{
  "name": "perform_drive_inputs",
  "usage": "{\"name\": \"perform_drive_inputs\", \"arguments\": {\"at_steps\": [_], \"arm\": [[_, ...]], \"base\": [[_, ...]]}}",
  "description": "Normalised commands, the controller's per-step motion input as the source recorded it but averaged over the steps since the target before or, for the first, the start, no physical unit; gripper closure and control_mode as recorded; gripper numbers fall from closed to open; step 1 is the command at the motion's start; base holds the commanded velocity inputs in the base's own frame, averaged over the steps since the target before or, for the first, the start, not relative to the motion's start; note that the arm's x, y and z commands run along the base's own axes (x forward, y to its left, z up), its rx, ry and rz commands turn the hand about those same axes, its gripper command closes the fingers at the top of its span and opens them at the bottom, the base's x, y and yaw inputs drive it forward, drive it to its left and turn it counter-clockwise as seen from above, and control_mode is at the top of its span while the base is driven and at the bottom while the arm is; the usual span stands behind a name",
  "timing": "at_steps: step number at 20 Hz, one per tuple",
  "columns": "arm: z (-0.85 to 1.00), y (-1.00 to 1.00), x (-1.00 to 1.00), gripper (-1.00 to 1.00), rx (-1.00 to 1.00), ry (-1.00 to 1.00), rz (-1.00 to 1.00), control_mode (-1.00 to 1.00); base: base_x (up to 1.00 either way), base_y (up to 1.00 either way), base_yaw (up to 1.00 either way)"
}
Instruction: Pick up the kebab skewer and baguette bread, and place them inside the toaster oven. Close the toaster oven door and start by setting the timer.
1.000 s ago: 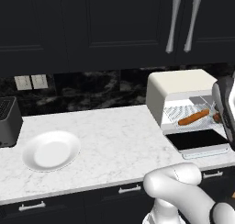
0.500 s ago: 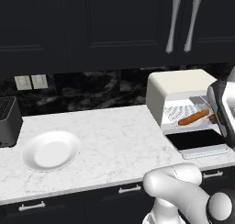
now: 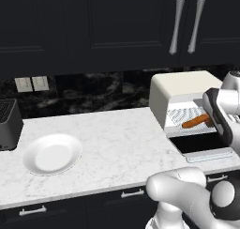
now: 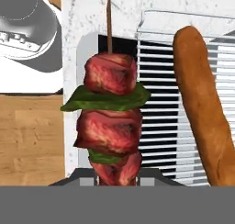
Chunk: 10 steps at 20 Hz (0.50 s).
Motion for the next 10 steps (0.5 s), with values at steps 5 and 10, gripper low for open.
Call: {"name": "perform_drive_inputs", "arguments": {"at_steps": [5,10], "arm": [[-0.32,-0.13,0.41,1.0,0.0,0.0,0.0,-1.0],[-0.25,-0.11,0.42,1.0,0.0,0.0,0.0,-1.0]], "base": [[0.0,0.0,0.0],[0.0,0.0,0.0]]}}
